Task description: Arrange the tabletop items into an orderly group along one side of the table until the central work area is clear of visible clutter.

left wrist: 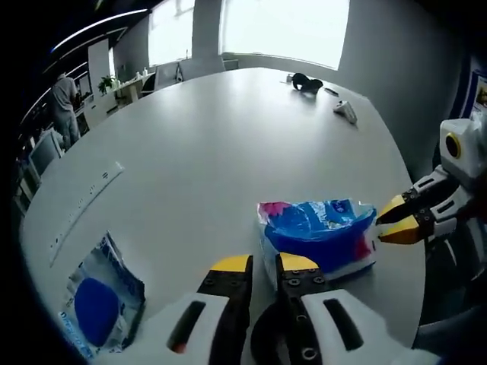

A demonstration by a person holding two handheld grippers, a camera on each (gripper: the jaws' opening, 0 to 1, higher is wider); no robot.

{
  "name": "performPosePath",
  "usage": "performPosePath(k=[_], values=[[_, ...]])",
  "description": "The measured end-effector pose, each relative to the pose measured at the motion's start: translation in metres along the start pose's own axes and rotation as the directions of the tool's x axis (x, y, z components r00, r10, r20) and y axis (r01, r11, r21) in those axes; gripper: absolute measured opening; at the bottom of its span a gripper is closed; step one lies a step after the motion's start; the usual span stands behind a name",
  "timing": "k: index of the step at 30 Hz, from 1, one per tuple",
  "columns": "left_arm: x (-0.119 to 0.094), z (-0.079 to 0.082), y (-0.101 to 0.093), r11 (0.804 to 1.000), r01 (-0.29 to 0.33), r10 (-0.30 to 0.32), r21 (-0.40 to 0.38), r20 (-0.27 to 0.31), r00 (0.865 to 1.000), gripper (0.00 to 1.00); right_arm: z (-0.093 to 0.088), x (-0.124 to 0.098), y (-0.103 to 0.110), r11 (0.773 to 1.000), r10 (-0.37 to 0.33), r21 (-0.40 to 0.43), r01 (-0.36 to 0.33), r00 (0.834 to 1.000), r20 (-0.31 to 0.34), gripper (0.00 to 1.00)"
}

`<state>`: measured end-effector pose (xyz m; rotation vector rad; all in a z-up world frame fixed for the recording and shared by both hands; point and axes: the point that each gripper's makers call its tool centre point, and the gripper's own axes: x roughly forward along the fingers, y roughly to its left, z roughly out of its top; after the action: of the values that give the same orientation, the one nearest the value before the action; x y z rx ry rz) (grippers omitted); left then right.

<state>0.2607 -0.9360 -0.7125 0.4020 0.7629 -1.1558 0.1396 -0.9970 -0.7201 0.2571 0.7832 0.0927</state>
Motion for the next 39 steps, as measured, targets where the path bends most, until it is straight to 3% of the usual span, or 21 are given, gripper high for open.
performPosePath(k=[14, 24, 31, 39], values=[[0.010, -0.005, -0.002, 1.000, 0.024, -0.024, -0.009, -0.038, 0.999, 0.03, -0.001, 0.004, -0.004, 0.999, -0.005, 0.046, 0.006, 1.000, -0.006, 0.06], [0.010, -0.007, -0.005, 0.999, 0.039, -0.041, -0.032, -0.061, 0.997, 0.00, 0.005, 0.003, -0.006, 0.999, -0.013, 0.030, 0.013, 1.000, 0.006, 0.00], [0.005, -0.007, -0.003, 0.999, 0.031, -0.032, -0.029, -0.048, 0.998, 0.00, 0.011, 0.002, -0.008, 1.000, -0.018, 0.007, 0.018, 1.000, 0.014, 0.00], [-0.005, 0.002, 0.004, 0.999, 0.011, -0.011, -0.046, -0.005, 1.000, 0.00, 0.030, 0.003, -0.007, 0.999, -0.017, -0.033, 0.019, 0.999, 0.037, 0.00]])
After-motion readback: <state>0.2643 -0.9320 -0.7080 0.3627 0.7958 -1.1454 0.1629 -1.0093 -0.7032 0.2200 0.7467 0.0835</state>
